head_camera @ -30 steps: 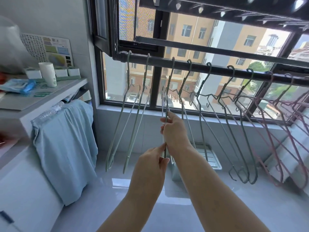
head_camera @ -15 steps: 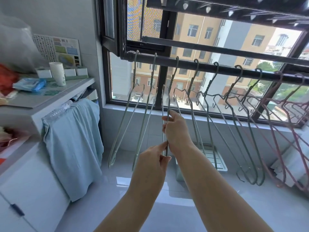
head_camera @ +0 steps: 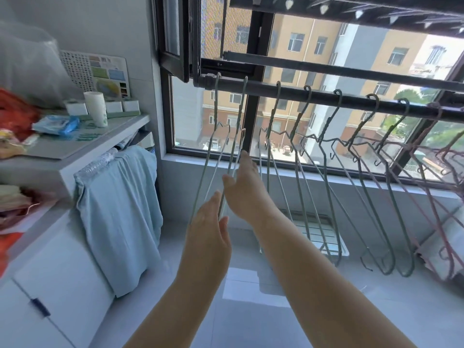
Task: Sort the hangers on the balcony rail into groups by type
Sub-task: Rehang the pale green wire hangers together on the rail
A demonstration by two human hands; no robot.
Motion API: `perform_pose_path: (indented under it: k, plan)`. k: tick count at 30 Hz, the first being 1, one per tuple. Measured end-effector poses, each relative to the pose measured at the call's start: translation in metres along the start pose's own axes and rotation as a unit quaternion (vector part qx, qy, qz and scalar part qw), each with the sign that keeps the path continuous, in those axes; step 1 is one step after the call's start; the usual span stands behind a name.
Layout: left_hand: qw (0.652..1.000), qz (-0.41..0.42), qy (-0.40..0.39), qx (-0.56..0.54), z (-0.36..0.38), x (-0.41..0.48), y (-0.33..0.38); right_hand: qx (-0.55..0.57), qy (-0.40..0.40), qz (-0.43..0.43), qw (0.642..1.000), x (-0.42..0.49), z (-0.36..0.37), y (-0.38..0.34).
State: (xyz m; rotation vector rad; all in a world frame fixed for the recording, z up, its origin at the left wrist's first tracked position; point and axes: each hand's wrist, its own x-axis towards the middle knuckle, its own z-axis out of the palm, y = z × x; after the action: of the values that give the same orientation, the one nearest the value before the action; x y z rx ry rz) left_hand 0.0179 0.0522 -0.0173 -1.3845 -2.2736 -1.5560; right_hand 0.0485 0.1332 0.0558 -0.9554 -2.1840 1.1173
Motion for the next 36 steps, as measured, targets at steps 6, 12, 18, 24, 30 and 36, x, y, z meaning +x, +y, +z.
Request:
perform_pose_path:
  k: [6,12,18,24,30,36]
  plan:
    - [0.998,-0.029,-0.043,-0.037,-0.004,-0.001,0.0,0.15,0.015,0.05,0.987,0.007,0.014,0.007]
    - [0.994,-0.04,-0.069,-0.076,0.0,-0.002,0.011,0.236,0.025,0.07,0.969,0.001,0.008,0.006]
    - [0.992,-0.045,-0.073,-0.088,0.004,0.0,0.014,0.262,0.028,0.082,0.961,0.001,0.0,0.005]
    - [0.992,-0.046,-0.073,-0.092,0.009,-0.002,0.016,0.28,0.034,0.077,0.956,0.004,0.001,0.011]
    - [0.991,-0.056,-0.074,-0.095,0.012,-0.004,0.013,0.297,0.028,0.079,0.951,0.003,0.002,0.01]
    - [0.991,-0.059,-0.072,-0.098,0.007,-0.005,0.015,0.303,0.014,0.089,0.949,0.003,0.003,0.008]
